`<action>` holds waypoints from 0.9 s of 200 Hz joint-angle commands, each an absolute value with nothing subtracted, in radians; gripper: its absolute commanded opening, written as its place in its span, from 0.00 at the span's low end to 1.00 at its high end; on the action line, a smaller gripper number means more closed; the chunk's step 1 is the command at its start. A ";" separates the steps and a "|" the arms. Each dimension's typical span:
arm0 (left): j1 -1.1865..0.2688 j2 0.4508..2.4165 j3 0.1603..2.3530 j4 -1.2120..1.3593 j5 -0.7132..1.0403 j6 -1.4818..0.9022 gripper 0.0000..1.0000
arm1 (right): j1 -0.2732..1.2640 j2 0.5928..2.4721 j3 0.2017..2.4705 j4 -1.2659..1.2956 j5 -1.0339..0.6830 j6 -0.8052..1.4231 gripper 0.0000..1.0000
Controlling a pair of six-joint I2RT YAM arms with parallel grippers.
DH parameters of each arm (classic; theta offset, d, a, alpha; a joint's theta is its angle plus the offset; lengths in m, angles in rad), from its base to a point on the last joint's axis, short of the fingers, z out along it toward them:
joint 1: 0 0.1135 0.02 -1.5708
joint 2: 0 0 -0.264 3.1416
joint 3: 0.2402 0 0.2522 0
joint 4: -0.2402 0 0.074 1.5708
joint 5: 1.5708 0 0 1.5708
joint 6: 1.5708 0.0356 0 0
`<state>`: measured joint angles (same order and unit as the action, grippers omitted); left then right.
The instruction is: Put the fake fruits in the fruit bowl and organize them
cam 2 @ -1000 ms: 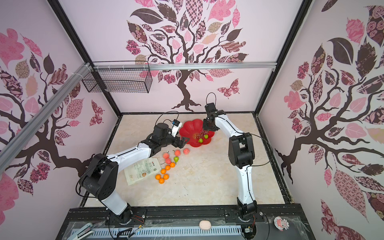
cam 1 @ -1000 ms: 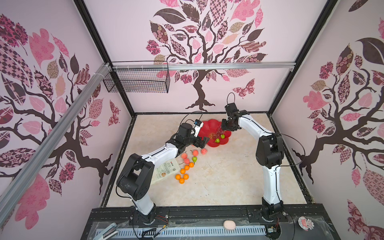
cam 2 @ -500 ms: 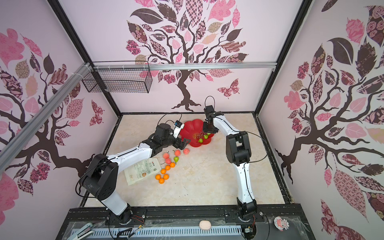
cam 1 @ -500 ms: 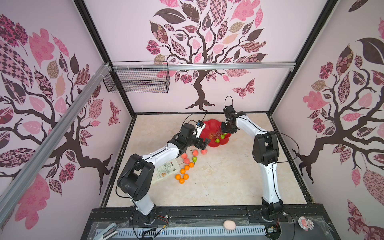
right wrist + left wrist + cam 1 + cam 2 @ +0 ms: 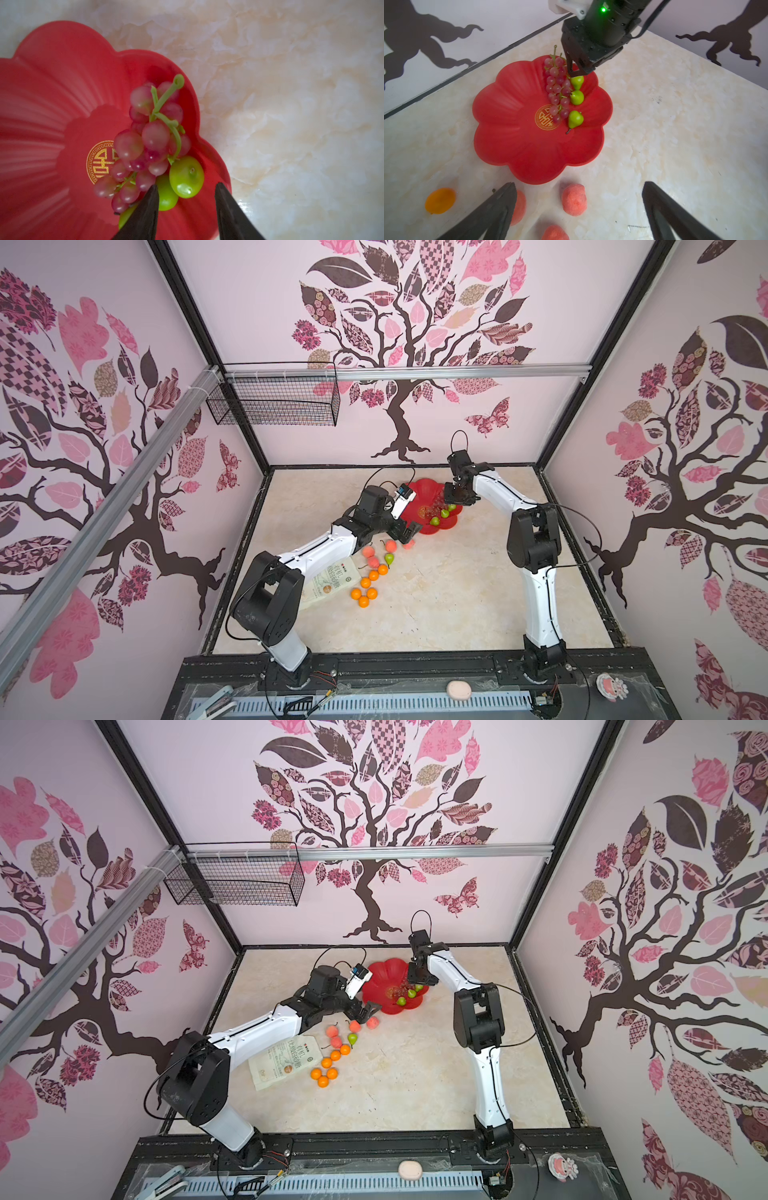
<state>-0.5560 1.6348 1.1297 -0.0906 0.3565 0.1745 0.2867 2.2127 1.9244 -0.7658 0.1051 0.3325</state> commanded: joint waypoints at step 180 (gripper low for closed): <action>-0.173 1.461 1.146 -0.635 0.875 0.849 0.98 | 0.807 1.820 1.483 -0.550 0.071 0.694 0.50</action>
<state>-0.2203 1.4414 1.1290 -0.5377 0.7979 0.7811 0.7635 1.8393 1.5005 -0.5640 0.0364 0.5957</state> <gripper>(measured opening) 0.982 0.497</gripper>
